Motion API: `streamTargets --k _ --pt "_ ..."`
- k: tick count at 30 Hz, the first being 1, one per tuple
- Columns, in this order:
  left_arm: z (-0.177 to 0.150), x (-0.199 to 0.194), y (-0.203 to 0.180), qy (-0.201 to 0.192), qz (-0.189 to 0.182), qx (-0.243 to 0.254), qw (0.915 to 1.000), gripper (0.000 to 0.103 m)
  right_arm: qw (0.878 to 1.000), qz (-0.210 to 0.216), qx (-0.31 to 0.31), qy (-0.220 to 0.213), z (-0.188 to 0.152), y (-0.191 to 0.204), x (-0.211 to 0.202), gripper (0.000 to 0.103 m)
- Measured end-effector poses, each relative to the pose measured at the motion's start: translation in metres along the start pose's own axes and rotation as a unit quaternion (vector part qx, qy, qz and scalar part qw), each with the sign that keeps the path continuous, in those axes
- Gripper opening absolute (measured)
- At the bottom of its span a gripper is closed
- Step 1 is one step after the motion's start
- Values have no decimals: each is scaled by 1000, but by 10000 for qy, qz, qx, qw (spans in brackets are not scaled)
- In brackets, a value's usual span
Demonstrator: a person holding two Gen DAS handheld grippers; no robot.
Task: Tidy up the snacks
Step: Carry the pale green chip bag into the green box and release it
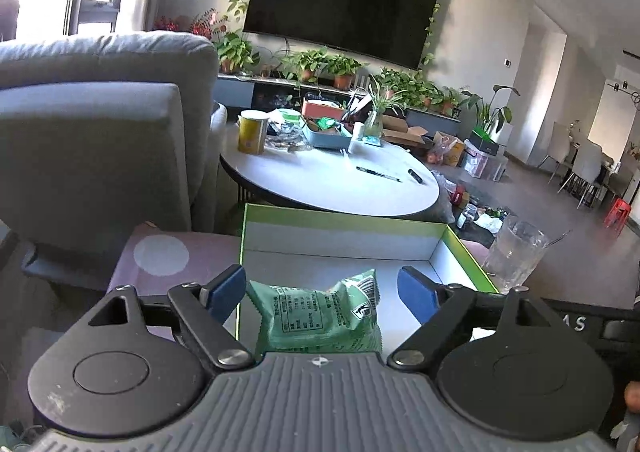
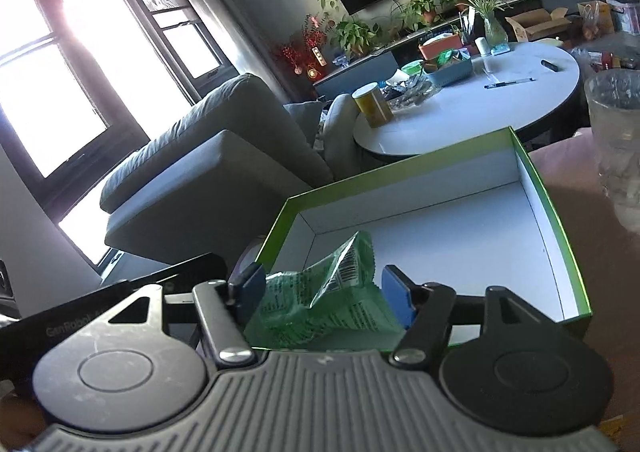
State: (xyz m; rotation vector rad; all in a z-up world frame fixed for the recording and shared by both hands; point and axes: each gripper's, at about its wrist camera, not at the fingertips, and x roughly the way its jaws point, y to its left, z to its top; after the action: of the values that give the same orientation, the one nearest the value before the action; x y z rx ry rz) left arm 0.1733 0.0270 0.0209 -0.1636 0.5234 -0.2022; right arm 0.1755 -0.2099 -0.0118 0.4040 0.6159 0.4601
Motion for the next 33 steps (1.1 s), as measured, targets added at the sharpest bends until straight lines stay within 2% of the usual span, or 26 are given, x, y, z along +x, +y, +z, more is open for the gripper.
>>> streamTargets --k 11,18,21,25,28,31,33 --pt "-9 -20 -5 -7 46 63 10000 83 9998 79 -25 -166 6 3 -22 81" --pt "-15 -46 -13 -123 119 111 9998 90 9990 37 -270 -343 3 10 -48 81" --pt "-19 -56 -17 -184 138 154 9996 94 9974 261 -518 -428 1 16 -63 81" --pt "-24 -67 -21 -217 162 172 9995 95 9927 194 -954 -705 -6 33 -83 81" --pt "-28 -73 -20 -236 144 84 9996 95 9855 208 -1138 -1240 -16 39 -99 81" --pt "-33 -78 -19 -227 165 -8 9996 95 9857 175 -1112 -1254 -18 40 -106 81" --pt "-37 -81 -17 -222 183 -57 9996 96 9877 107 -871 -1296 -19 35 -107 81"
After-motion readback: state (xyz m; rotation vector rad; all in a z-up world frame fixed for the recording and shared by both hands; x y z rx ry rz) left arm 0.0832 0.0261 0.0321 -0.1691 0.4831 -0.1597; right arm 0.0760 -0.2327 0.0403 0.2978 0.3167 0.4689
